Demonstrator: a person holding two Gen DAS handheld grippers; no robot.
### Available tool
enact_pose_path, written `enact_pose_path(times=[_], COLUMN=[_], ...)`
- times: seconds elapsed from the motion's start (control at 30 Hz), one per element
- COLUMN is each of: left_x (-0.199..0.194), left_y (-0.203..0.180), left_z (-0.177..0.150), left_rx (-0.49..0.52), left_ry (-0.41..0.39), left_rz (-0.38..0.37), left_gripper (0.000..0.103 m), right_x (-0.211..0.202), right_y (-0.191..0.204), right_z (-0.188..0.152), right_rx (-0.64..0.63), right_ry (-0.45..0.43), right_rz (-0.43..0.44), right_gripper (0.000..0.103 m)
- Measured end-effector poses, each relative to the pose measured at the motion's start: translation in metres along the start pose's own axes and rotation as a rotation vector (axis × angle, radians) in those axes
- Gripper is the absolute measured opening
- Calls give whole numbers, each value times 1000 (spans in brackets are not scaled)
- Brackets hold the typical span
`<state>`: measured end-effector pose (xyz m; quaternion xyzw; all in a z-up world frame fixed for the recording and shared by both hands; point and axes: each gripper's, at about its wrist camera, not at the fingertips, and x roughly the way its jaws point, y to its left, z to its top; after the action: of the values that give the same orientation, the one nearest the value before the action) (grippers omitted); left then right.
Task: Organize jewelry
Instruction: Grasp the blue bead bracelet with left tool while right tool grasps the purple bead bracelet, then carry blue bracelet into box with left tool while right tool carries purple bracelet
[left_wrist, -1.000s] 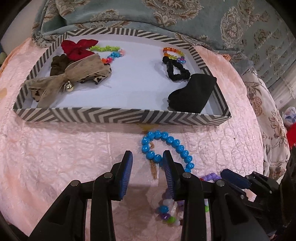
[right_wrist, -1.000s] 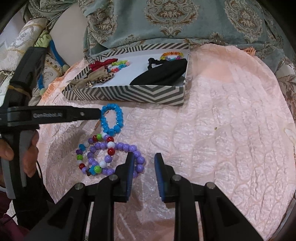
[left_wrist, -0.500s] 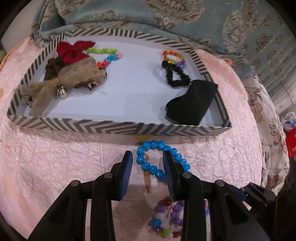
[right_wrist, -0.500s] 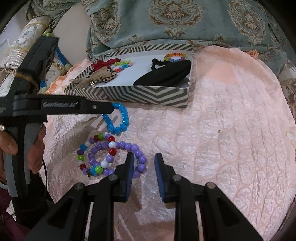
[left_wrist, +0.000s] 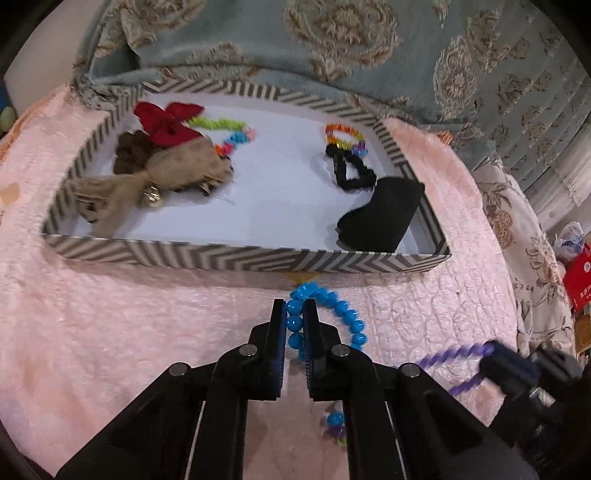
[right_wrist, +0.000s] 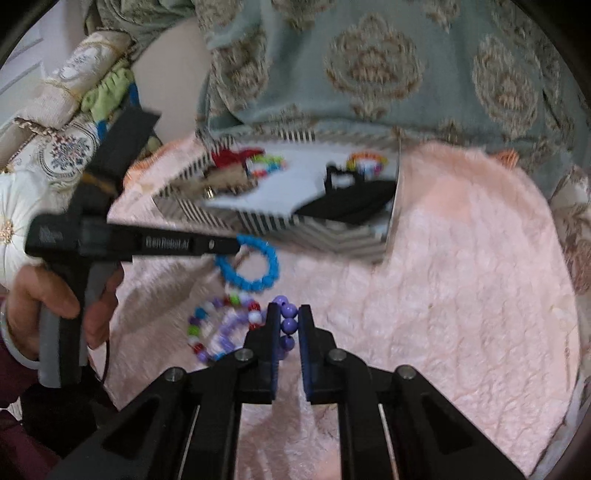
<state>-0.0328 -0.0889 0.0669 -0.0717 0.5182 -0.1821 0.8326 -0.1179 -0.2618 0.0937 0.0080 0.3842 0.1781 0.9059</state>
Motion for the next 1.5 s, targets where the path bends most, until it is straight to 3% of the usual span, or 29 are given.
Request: enact_pose_path(times=[0.37, 0.97, 1.5], left_x=[-57, -84, -98], left_y=[-2, 5, 21], left_z=[7, 22, 36], left_rx=[84, 97, 87], left_ry=[-118, -175, -203], left_rz=[112, 180, 218], left_gripper=[0, 0, 0], right_x=[-33, -25, -19], right_y=[-2, 14, 6], right_z=[29, 50, 80], right_rx=[-10, -62, -73], right_ry=[-82, -90, -115], right_rz=[-30, -20, -38], right_gripper=[9, 9, 9])
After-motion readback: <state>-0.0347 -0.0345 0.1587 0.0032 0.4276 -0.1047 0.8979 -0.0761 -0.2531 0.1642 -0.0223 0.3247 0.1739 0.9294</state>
